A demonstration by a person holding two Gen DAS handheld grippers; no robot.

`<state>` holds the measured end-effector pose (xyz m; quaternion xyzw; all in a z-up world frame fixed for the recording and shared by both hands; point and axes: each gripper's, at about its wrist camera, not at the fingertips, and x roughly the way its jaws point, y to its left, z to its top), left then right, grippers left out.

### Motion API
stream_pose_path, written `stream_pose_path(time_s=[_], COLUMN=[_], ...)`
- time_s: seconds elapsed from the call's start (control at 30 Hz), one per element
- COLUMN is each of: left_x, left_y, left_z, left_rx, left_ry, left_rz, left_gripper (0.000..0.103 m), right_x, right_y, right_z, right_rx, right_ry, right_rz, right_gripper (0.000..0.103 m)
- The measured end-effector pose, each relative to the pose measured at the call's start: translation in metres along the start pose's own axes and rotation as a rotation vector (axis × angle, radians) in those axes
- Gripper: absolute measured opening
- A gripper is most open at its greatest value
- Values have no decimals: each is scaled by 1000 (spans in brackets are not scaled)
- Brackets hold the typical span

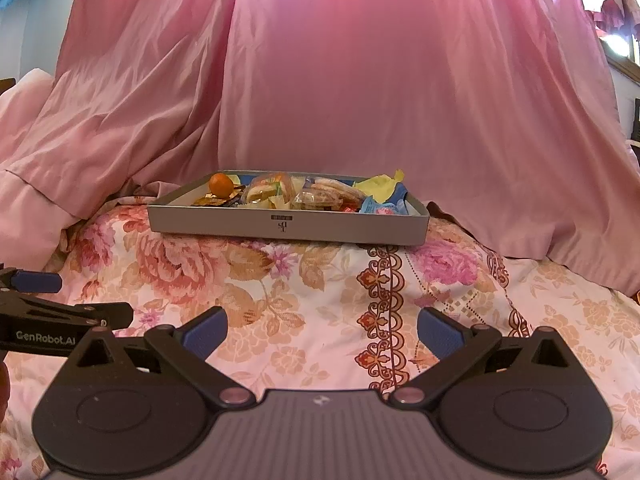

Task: Organize snacks

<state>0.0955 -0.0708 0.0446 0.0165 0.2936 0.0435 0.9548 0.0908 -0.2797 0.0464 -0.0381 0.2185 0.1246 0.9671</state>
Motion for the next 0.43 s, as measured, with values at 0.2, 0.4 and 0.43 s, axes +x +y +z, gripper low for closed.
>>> stream_pose_path(time_s=[0.2, 0.4, 0.43], left_x=[1, 1, 1], left_y=[0, 0, 0], left_z=[0, -1, 0], left_rx=[3, 0, 0], left_ry=[3, 5, 6], left_rz=[-2, -4, -5], left_gripper=[102, 102, 102], right_x=[1, 2, 2], right_y=[-1, 0, -1], right_z=[0, -1, -1], right_rx=[-4, -4, -5], right_ry=[7, 14, 15], right_rz=[4, 5, 5], right_gripper=[103, 103, 103])
